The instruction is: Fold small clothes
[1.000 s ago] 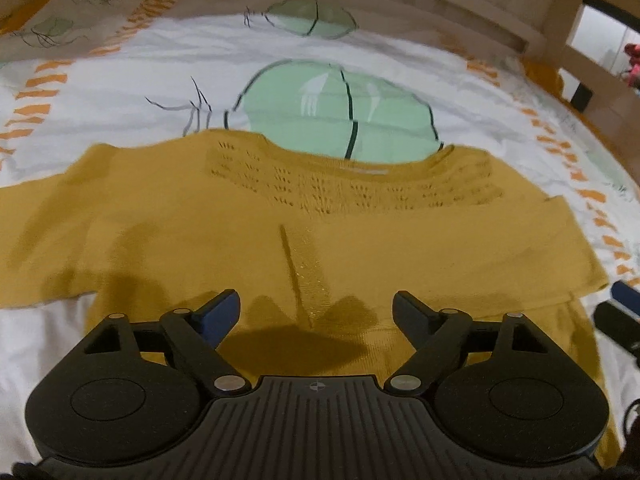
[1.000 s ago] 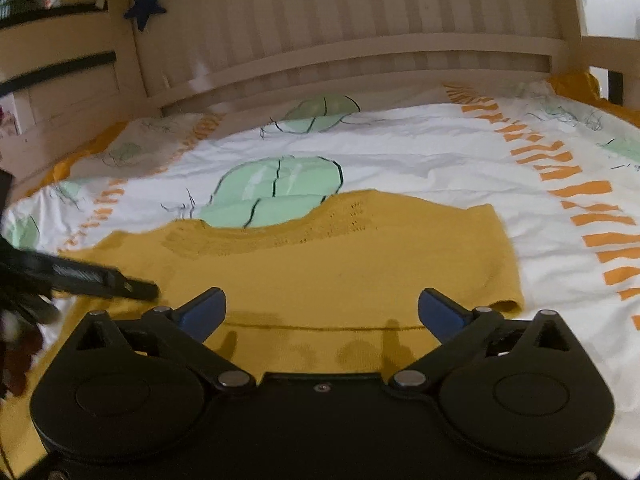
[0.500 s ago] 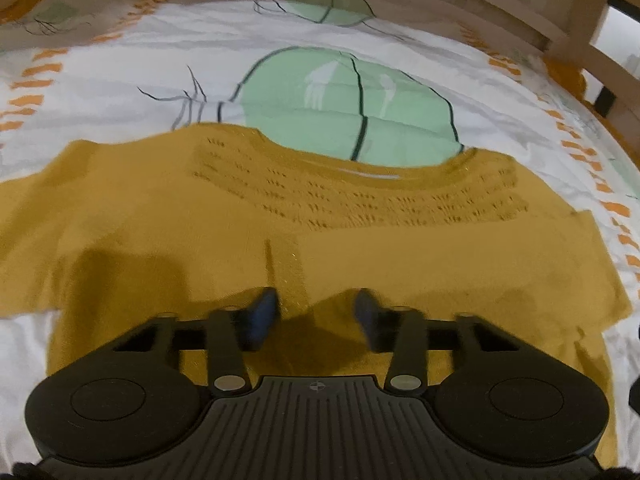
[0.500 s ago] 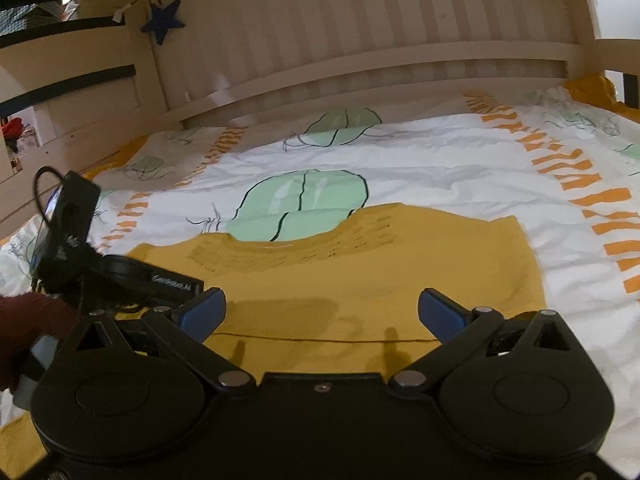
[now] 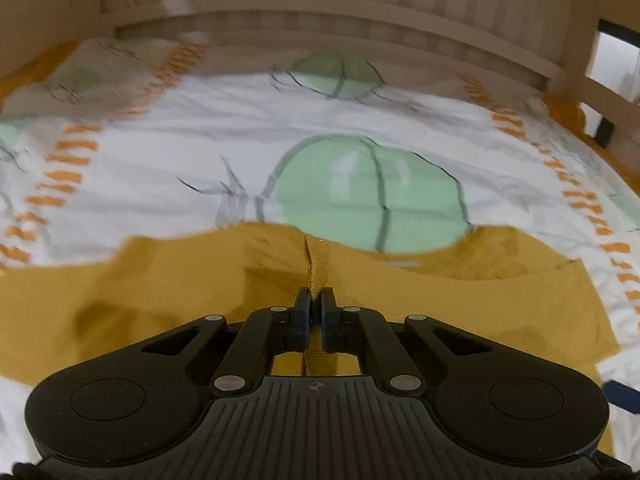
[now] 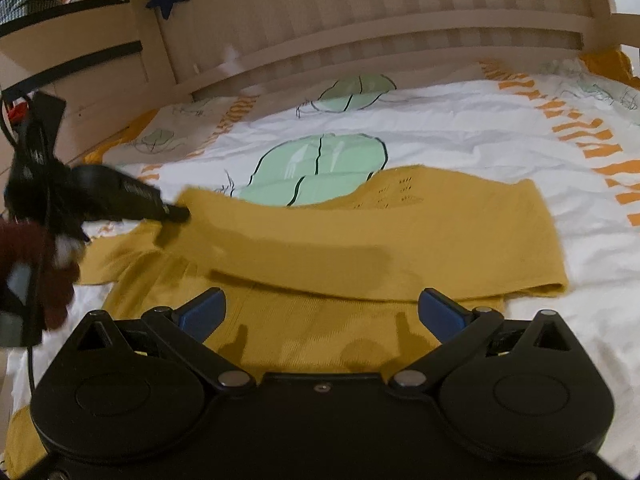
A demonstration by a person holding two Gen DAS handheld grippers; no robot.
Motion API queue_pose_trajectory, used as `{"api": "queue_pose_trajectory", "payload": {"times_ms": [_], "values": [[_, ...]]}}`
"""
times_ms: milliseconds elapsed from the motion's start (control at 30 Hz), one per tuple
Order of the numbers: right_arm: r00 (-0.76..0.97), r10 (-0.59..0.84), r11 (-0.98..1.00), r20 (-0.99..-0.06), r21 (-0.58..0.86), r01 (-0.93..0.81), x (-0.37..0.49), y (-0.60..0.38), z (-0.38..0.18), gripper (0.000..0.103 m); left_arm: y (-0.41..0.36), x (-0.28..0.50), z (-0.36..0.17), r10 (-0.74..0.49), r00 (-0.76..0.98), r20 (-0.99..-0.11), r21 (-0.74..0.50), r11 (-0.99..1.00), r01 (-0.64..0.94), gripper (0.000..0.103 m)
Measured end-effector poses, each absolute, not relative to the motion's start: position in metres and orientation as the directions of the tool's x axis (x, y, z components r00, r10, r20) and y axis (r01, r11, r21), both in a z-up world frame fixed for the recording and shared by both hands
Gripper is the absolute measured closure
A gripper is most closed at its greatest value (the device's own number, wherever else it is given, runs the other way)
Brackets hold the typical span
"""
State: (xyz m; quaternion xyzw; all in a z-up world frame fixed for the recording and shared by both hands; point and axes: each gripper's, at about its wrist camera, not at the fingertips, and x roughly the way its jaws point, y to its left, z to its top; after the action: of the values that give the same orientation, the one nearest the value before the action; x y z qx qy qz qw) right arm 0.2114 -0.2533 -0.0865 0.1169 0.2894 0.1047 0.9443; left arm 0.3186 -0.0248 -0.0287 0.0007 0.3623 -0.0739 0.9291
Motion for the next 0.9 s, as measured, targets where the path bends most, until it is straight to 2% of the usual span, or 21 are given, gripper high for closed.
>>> {"api": "queue_pose_trajectory", "payload": {"times_ms": [533,733,800,867,900], "values": [[0.729,0.274,0.953,-0.627,0.281,-0.117,0.219,-0.245,-0.104,0.001,0.031,0.339,-0.065,0.048,0.679,-0.733,0.046,0.999,-0.021,0.098],[0.717,0.271,0.954,-0.642,0.278,-0.111,0.221,-0.244,-0.108,0.001,0.040,0.344,-0.087,0.045,0.648,-0.761,0.026,0.999,-0.039,0.096],[0.715,0.269,0.955,-0.646,0.275,-0.111,0.221,-0.244,-0.108,0.001,0.041,0.342,-0.090,0.046,0.654,-0.755,0.025,0.999,-0.040,0.090],[0.712,0.266,0.956,-0.649,0.270,-0.112,0.222,-0.243,-0.109,0.001,0.040,0.339,-0.092,0.069,0.663,-0.745,0.052,0.998,-0.045,0.072],[0.711,0.265,0.957,-0.652,0.266,-0.112,0.222,-0.243,-0.109,0.001,0.040,0.339,-0.093,0.080,0.666,-0.742,0.065,0.997,-0.047,0.070]]}}
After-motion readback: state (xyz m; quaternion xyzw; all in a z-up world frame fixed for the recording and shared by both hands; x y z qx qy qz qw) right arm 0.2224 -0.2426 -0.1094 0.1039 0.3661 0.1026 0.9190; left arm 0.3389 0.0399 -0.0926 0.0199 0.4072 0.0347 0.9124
